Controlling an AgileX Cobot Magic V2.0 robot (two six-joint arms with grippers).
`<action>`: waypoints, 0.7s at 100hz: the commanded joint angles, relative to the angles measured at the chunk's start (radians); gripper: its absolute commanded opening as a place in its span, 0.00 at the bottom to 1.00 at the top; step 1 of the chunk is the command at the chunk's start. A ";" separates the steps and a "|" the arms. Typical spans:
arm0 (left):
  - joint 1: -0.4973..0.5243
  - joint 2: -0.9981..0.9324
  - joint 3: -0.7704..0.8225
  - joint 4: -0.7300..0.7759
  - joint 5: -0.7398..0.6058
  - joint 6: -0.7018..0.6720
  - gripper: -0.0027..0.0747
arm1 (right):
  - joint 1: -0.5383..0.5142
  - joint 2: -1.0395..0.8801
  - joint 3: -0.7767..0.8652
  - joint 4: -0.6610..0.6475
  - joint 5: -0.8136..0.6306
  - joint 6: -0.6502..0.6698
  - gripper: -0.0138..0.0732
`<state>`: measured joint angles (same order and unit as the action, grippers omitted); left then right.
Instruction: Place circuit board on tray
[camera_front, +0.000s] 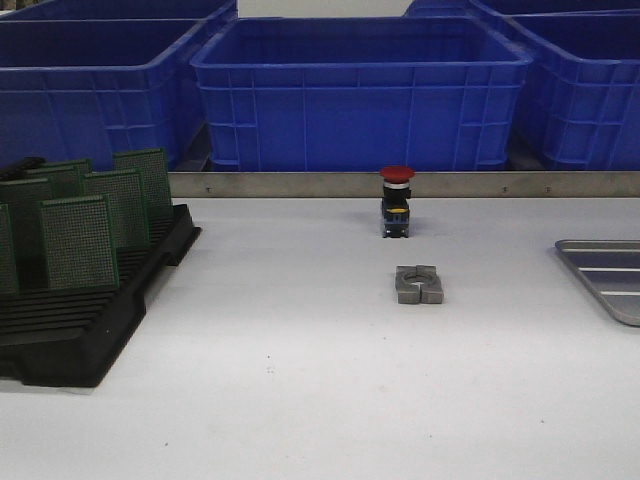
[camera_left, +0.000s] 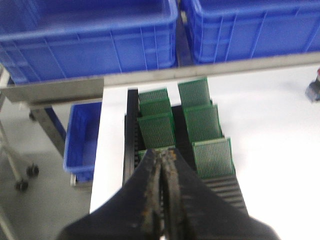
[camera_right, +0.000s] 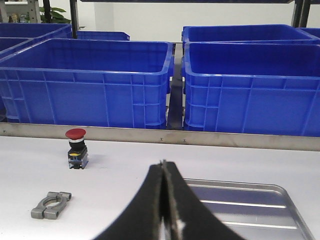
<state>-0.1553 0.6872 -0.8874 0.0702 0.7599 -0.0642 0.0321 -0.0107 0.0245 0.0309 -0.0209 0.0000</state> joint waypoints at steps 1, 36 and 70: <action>0.000 0.085 -0.082 -0.005 -0.004 0.004 0.01 | 0.002 -0.013 -0.012 -0.011 -0.082 0.000 0.08; 0.000 0.240 -0.135 -0.006 0.048 0.004 0.01 | 0.002 -0.013 -0.012 -0.011 -0.082 0.000 0.08; 0.000 0.248 -0.135 -0.006 0.070 0.006 0.34 | 0.002 -0.013 -0.012 -0.011 -0.082 0.000 0.08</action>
<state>-0.1553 0.9416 -0.9862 0.0693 0.8678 -0.0573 0.0321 -0.0107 0.0245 0.0309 -0.0209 0.0000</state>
